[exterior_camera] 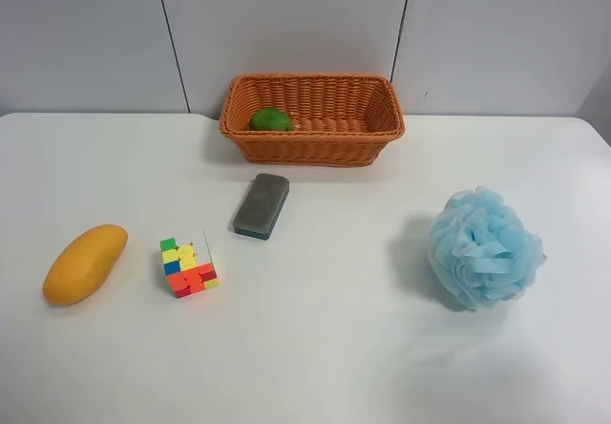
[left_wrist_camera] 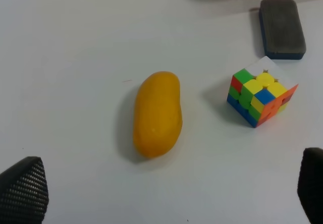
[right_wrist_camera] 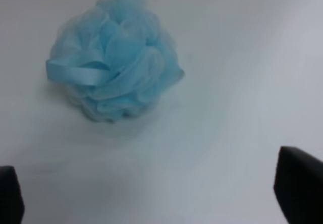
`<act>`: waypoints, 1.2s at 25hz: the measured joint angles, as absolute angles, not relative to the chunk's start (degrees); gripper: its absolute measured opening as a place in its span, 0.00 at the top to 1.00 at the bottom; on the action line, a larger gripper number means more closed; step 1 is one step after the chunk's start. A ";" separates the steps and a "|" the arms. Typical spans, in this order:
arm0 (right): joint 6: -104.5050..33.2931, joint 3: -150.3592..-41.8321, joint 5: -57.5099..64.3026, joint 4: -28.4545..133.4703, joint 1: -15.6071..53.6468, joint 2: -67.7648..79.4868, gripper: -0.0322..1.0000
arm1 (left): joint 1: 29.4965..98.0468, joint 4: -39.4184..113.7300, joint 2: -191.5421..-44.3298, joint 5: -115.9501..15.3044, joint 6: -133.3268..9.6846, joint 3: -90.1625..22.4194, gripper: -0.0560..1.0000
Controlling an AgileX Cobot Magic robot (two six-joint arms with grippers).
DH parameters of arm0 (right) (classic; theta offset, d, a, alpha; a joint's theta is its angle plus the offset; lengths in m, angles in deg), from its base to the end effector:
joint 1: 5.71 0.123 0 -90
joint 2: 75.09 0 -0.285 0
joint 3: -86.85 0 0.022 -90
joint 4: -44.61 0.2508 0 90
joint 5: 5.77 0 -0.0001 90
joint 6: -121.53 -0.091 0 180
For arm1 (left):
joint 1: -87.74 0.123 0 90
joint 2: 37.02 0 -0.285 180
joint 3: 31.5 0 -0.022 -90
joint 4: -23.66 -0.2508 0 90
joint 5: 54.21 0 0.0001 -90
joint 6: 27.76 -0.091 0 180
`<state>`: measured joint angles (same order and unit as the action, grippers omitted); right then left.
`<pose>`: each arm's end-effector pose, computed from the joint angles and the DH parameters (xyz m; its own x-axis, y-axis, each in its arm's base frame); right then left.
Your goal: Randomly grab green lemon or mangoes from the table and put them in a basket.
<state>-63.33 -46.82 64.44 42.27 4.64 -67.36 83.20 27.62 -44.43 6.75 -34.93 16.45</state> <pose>-0.0163 -0.0065 0.2751 -0.5628 -0.0307 -0.8260 -0.1086 0.9934 0.0371 -0.0078 -0.0049 0.2801 -0.4271 0.1255 -0.8955 0.1728 0.9834 0.0554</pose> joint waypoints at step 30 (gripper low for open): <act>-62.33 -43.50 55.34 40.96 2.12 -67.49 0.01 | 83.20 27.62 -44.43 6.75 -34.87 16.45 0.01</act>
<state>-62.33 -43.50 55.34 40.96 2.12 -67.49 83.20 27.62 -44.43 6.75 -34.87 16.45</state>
